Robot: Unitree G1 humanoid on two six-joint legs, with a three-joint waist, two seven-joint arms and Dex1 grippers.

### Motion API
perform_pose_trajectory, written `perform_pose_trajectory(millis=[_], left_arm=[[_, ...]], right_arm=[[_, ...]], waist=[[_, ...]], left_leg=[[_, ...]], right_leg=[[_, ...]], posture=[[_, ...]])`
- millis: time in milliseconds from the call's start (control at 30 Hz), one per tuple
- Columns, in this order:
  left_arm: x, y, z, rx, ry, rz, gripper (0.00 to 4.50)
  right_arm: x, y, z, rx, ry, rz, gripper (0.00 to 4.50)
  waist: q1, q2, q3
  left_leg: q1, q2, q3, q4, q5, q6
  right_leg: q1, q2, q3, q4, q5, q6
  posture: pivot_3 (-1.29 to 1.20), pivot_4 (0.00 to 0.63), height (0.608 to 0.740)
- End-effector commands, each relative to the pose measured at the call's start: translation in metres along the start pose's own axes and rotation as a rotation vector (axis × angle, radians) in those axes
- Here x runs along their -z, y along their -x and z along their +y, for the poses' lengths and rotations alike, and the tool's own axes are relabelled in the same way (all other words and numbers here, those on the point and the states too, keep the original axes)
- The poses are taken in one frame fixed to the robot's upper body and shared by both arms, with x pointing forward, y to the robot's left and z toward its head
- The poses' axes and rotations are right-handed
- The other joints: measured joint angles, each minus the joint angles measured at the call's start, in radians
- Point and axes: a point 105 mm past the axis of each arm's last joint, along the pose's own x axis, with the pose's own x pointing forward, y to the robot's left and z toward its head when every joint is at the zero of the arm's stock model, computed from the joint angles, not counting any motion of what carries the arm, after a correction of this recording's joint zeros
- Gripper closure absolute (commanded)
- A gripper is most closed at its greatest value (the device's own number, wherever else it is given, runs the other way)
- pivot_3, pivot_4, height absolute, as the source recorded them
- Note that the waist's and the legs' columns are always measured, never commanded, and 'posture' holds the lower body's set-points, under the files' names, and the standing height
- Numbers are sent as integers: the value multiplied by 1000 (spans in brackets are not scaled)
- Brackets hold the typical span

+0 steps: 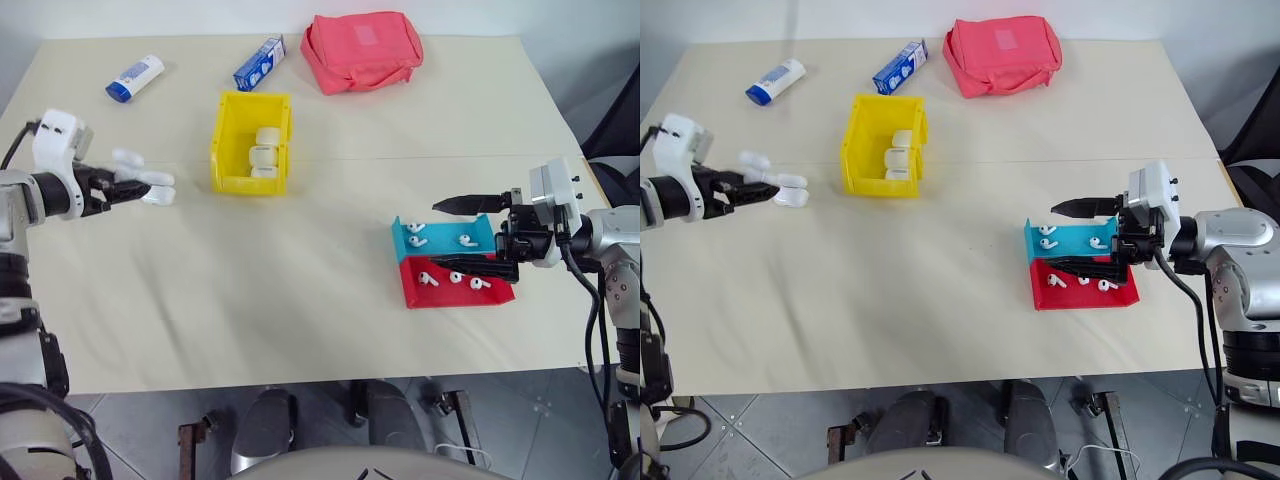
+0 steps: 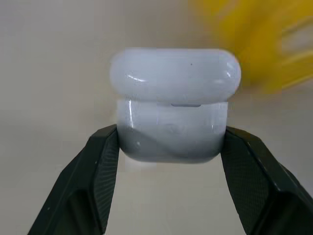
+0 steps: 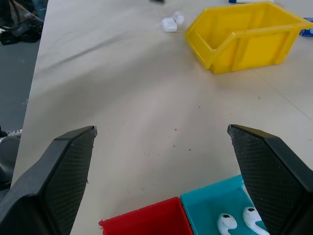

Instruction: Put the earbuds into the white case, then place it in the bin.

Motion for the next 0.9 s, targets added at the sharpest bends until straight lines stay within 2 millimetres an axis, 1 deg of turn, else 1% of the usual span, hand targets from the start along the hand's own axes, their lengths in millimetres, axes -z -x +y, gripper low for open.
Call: perform_pose_trajectory(millis=[33,67,100,167,200,233,300,367,533,633,733,867,900], left_arm=[[-54,4,-57,286,-224,-377,1738],[-56,1,-78,406,-292,-455,1738],[-56,0,-91,485,-341,-506,1738],[-56,-8,-113,599,-339,-576,1738],[-57,-10,-119,632,-332,-597,1738],[-57,-15,-134,705,-335,-626,1738],[-56,-19,-158,820,-353,-676,1738],[-55,-24,-174,899,-357,-715,1738],[-52,-33,-195,1003,-326,-733,1738],[-43,-32,-208,1102,-334,-708,1738],[-41,-33,-220,1164,-316,-689,1738],[-37,-38,-227,1192,-295,-661,1738],[-36,-39,-229,1197,-297,-651,1738]], right_arm=[[-16,8,4,22,57,-8,0],[-16,9,5,28,60,0,0],[-16,9,6,32,62,6,0],[-16,11,10,41,64,27,0],[-16,11,12,44,64,34,0],[-15,12,15,56,63,54,0],[-13,14,20,82,61,87,0],[-7,18,24,129,52,142,0],[8,33,37,250,12,279,0],[17,43,45,330,-11,375,0],[22,49,57,364,-33,447,0],[22,54,67,384,-59,517,0],[24,55,68,386,-72,538,189]], waist=[[4,1,0],[6,1,0],[6,1,0],[5,1,0],[3,1,0],[2,1,0],[2,1,0],[3,1,0],[9,1,-1],[12,1,-1],[23,2,-1],[27,2,-1],[27,2,-1]], left_leg=[[0,0,0,1,0,0],[0,0,0,1,0,0],[0,0,0,2,0,0],[0,0,1,3,0,0],[0,0,1,3,0,0],[0,0,2,3,0,0],[-1,0,5,3,0,0],[-2,0,8,5,0,0],[-3,0,7,6,-1,2],[-3,0,5,6,-1,3],[-3,0,2,7,-2,4],[-3,0,1,9,-3,6],[-3,0,1,10,-3,7]], right_leg=[[0,0,0,0,0,0],[1,0,-1,0,0,0],[2,0,-1,0,0,0],[2,0,-2,0,0,0],[2,1,-1,0,0,1],[2,2,-2,0,0,1],[2,3,-3,0,0,1],[2,3,-3,0,0,1],[3,3,-3,-1,1,2],[3,3,-3,-1,1,2],[4,3,-2,-2,2,3],[4,3,0,-2,2,4],[4,3,0,-3,3,4]], posture=[[0,150,740],[0,150,740],[0,150,740],[0,150,740],[0,150,740],[0,150,740],[0,150,740],[0,150,740],[0,150,740],[0,150,740],[0,150,740],[0,150,740],[0,150,740]])
